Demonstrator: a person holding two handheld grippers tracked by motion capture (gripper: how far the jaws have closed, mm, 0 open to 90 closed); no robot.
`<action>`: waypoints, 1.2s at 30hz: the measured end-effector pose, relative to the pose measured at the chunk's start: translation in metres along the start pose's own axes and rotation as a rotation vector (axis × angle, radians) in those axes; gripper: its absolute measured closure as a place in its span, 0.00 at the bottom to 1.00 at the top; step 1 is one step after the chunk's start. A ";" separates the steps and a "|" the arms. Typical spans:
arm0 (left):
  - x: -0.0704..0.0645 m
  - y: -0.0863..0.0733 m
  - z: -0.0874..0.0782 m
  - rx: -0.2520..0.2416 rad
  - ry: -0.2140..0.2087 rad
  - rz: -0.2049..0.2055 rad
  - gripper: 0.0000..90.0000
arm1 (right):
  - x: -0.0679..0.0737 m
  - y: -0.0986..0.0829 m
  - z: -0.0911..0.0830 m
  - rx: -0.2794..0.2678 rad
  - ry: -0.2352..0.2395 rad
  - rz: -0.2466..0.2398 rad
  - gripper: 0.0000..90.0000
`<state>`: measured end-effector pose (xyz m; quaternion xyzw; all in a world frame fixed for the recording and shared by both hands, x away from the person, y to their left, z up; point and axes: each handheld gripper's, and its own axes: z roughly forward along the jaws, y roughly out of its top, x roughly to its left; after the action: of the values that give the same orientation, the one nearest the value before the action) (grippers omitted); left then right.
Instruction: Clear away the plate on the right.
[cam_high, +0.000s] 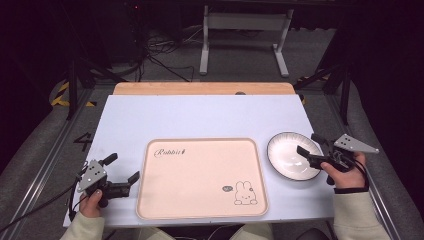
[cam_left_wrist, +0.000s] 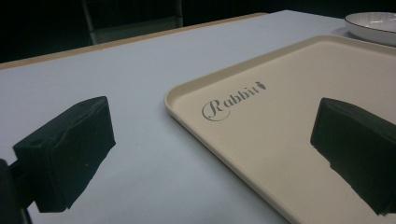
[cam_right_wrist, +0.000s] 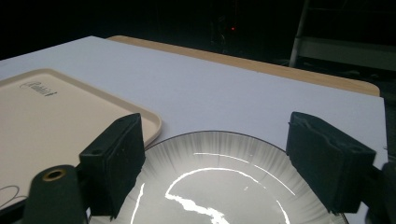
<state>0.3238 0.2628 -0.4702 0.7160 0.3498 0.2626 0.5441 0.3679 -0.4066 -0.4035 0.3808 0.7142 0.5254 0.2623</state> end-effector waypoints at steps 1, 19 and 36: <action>0.000 0.000 0.000 0.000 0.000 0.000 0.00 | -0.001 0.000 0.000 0.000 -0.006 0.005 0.23; 0.000 0.000 0.000 0.001 0.001 -0.002 0.00 | -0.033 -0.014 0.004 0.156 -0.156 0.107 0.34; 0.000 0.000 0.000 0.001 0.002 -0.002 0.00 | -0.048 -0.034 0.003 0.237 -0.191 0.273 0.37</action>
<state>0.3239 0.2628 -0.4702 0.7156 0.3512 0.2626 0.5437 0.3885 -0.4499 -0.4381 0.5503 0.6847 0.4299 0.2087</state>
